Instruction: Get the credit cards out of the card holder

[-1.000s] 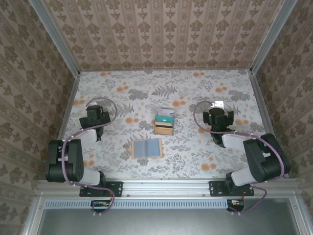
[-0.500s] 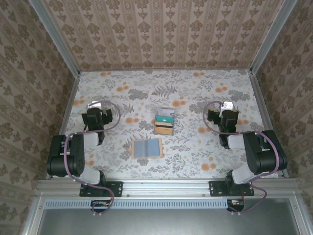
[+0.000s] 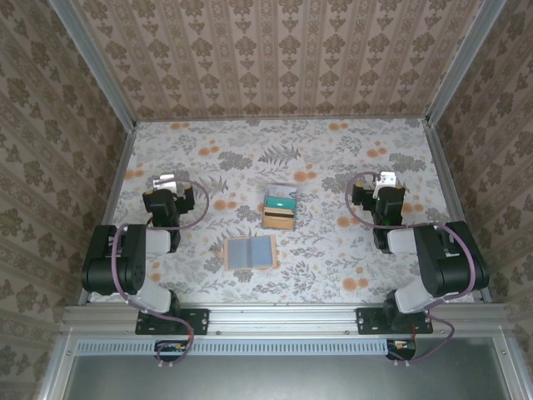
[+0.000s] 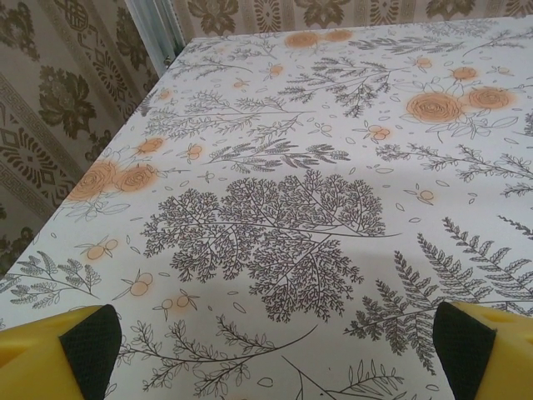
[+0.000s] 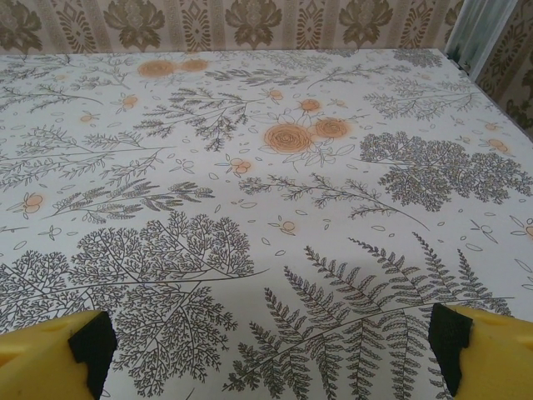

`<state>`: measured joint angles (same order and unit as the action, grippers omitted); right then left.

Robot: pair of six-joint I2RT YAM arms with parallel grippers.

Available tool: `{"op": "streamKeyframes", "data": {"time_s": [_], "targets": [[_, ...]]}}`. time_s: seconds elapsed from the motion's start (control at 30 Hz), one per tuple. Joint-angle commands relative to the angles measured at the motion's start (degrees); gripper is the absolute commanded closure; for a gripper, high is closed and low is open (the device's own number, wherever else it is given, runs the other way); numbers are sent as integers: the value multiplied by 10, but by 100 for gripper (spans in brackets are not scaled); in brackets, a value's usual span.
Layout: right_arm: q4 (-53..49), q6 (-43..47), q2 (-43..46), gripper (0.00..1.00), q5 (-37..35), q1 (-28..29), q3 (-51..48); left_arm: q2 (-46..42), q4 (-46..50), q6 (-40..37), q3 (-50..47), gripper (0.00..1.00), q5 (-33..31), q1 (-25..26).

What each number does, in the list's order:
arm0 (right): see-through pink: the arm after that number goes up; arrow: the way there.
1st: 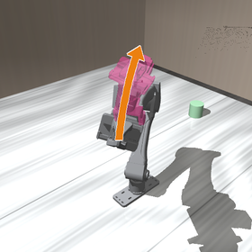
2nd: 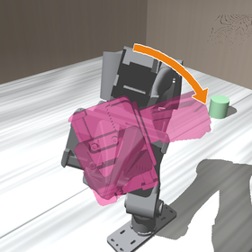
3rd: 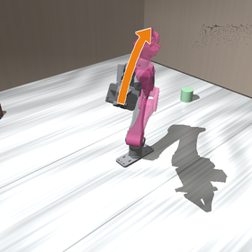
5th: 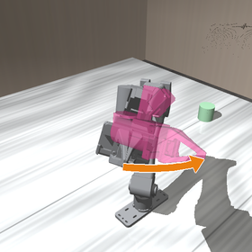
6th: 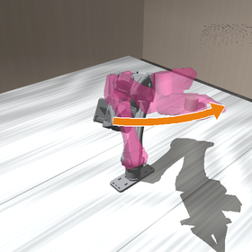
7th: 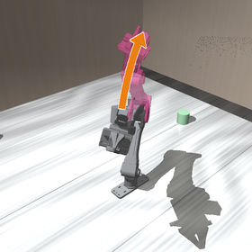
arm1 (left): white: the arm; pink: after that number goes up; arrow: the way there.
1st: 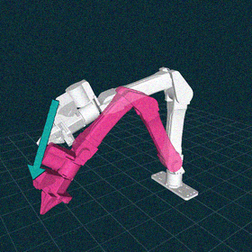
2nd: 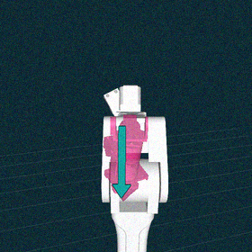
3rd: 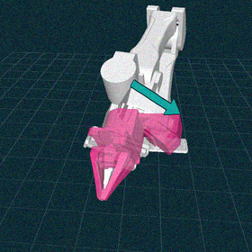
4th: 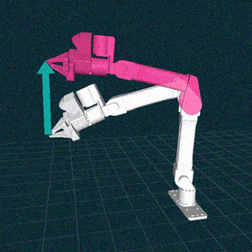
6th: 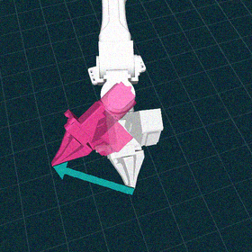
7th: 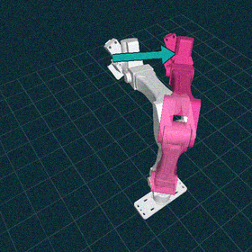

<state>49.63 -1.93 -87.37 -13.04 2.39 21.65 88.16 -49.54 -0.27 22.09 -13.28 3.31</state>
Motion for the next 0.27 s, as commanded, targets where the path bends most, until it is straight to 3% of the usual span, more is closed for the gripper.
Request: {"op": "streamKeyframes", "data": {"time_s": [0.0, 0.23], "targets": [[17, -11, -3, 0, 9, 2, 6, -1, -19, -10, -1, 0, 4, 1], [17, -11, -4, 0, 9, 2, 6, -1, -17, -10, 0, 0, 10, -1]]}}
